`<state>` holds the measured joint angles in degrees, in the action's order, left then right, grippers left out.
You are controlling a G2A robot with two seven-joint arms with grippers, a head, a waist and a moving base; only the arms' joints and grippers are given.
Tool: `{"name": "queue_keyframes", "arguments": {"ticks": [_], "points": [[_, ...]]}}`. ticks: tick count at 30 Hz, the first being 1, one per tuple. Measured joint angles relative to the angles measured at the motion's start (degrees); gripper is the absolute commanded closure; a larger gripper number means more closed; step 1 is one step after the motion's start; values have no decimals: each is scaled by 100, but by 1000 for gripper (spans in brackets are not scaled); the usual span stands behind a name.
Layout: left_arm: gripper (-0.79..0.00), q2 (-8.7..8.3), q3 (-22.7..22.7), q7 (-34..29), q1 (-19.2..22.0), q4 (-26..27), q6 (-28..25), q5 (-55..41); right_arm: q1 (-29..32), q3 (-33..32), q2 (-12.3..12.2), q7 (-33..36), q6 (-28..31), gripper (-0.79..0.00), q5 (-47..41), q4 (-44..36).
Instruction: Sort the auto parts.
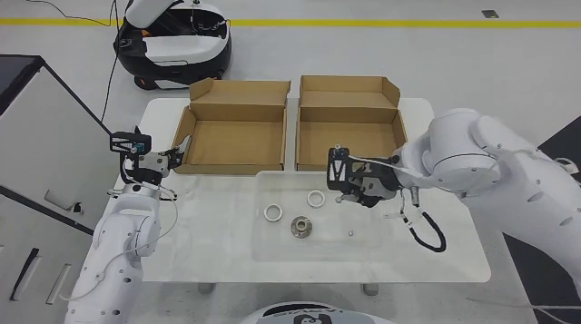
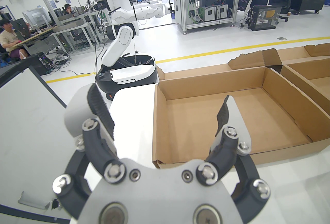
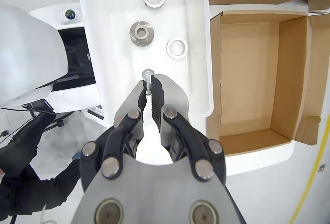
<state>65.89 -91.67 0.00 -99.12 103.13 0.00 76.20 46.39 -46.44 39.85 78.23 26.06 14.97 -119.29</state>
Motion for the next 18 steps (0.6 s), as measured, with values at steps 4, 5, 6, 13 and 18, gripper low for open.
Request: {"name": "queue_keyframes", "arguments": {"ticks": [4, 5, 6, 13, 18], "points": [[-785, 0, 0, 0, 0, 0, 0, 0, 82, -295, -84, -28, -10, 0, -277, -78], [-785, 0, 0, 0, 0, 0, 0, 0, 83, -302, -85, -30, -10, 0, -283, -79], [-785, 0, 0, 0, 0, 0, 0, 0, 82, -300, -85, -30, -10, 0, -281, -79], [-785, 0, 0, 0, 0, 0, 0, 0, 80, -293, -83, -29, -10, 0, -274, -77], [-785, 0, 0, 0, 0, 0, 0, 0, 85, -294, -82, -35, -12, 0, -271, -77]]}}
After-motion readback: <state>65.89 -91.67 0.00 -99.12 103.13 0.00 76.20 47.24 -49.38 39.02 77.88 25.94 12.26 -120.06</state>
